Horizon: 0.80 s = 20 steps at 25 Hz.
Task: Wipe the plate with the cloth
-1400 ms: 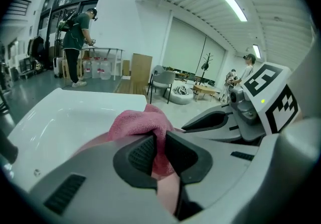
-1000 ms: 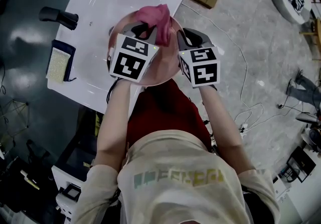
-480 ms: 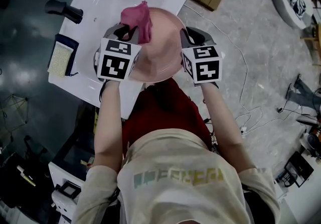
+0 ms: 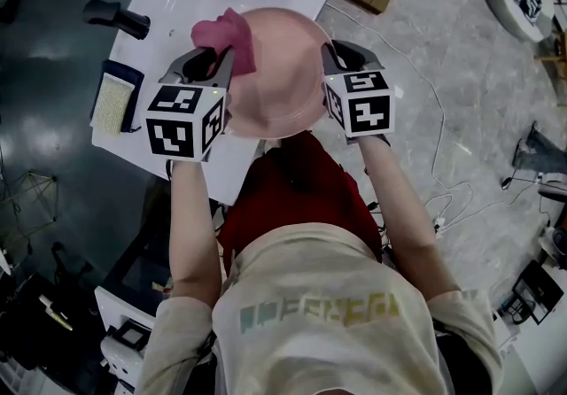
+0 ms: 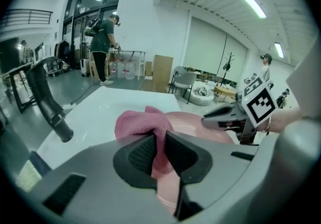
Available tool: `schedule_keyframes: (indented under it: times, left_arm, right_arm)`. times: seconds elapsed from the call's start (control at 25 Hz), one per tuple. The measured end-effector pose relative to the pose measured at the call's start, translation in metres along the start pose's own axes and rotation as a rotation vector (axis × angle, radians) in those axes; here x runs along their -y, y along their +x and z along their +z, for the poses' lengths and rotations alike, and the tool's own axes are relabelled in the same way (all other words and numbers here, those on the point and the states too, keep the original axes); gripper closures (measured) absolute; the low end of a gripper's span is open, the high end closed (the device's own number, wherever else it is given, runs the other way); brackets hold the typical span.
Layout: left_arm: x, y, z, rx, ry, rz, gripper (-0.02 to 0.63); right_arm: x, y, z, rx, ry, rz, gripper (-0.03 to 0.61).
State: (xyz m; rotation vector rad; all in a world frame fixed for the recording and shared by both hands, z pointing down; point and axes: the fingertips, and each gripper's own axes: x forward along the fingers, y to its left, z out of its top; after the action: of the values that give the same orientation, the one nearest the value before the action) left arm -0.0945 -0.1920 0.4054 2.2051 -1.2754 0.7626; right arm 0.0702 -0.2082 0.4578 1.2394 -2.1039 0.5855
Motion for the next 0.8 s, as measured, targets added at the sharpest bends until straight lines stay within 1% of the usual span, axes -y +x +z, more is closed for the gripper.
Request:
schedule_keyframes:
  times: [0.16, 0.28, 0.44, 0.52, 0.6, 0.8]
  left_arm:
    - [0.042, 0.009, 0.011, 0.035, 0.002, -0.151, 0.554]
    - [0.071, 0.023, 0.01, 0.015, 0.021, -0.227, 0.554]
    - [0.104, 0.043, 0.006, -0.024, 0.034, -0.304, 0.554]
    - [0.114, 0.052, 0.003, -0.048, 0.056, -0.319, 0.554]
    - [0.12, 0.058, -0.003, -0.076, 0.085, -0.316, 0.554]
    - [0.118, 0.063, -0.016, -0.128, 0.174, -0.266, 0.554]
  right_arm:
    - [0.0, 0.0, -0.001, -0.001, 0.012, 0.002, 0.518]
    - [0.0, 0.0, -0.002, -0.001, 0.02, 0.005, 0.519]
    - [0.0, -0.001, -0.003, 0.003, 0.033, 0.003, 0.519]
    - [0.0, -0.001, -0.003, 0.005, 0.034, 0.003, 0.52]
    - [0.001, -0.002, -0.003, 0.006, 0.029, 0.003, 0.519]
    - [0.002, -0.004, -0.005, 0.007, 0.025, -0.002, 0.52]
